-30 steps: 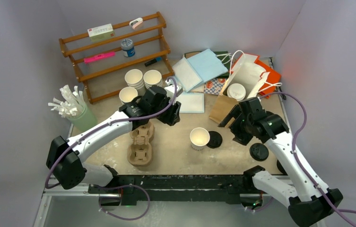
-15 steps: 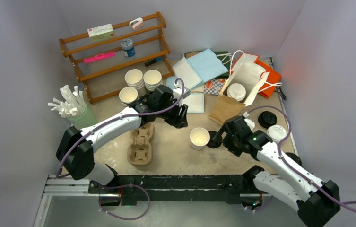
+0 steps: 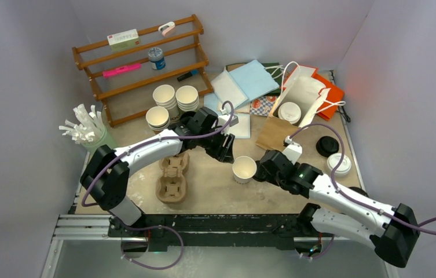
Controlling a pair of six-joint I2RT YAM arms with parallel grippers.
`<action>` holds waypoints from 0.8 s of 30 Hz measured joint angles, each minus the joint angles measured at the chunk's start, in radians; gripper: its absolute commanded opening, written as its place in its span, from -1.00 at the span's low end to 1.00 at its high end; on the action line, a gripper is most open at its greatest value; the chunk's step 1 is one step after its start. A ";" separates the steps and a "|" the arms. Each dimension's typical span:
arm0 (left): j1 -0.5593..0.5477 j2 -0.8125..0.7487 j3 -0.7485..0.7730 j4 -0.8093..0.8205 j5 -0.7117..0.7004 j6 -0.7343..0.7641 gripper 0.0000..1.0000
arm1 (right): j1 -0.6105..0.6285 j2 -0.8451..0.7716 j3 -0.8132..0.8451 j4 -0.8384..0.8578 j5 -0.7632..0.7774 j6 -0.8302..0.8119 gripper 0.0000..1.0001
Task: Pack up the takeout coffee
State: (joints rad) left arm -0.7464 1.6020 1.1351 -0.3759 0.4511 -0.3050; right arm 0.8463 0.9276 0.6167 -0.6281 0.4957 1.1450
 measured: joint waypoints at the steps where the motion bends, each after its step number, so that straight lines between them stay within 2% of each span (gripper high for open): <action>1: 0.000 0.001 0.000 0.005 0.007 -0.002 -0.04 | 0.000 -0.003 -0.001 -0.001 0.010 0.000 0.59; 5: -0.009 0.011 0.002 0.029 0.030 -0.014 -0.10 | 0.001 -0.039 -0.014 0.000 0.034 -0.001 0.56; 11: -0.058 0.069 0.037 0.026 0.031 -0.016 -0.37 | 0.004 -0.051 -0.036 0.000 0.036 -0.013 0.52; 13: -0.076 0.091 0.069 -0.002 0.007 -0.012 -0.51 | 0.004 -0.051 -0.037 0.002 0.036 -0.024 0.52; 17: -0.105 0.111 0.128 -0.066 -0.077 0.006 -0.96 | 0.004 -0.048 -0.037 0.010 0.037 -0.067 0.54; 24: -0.090 0.105 0.183 -0.180 -0.248 0.036 -1.00 | 0.005 0.026 -0.034 0.085 0.023 -0.174 0.87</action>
State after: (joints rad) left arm -0.8364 1.7073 1.3182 -0.5556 0.2035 -0.2691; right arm 0.8509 0.9531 0.5823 -0.5430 0.5190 0.9714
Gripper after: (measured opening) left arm 0.041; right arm 0.871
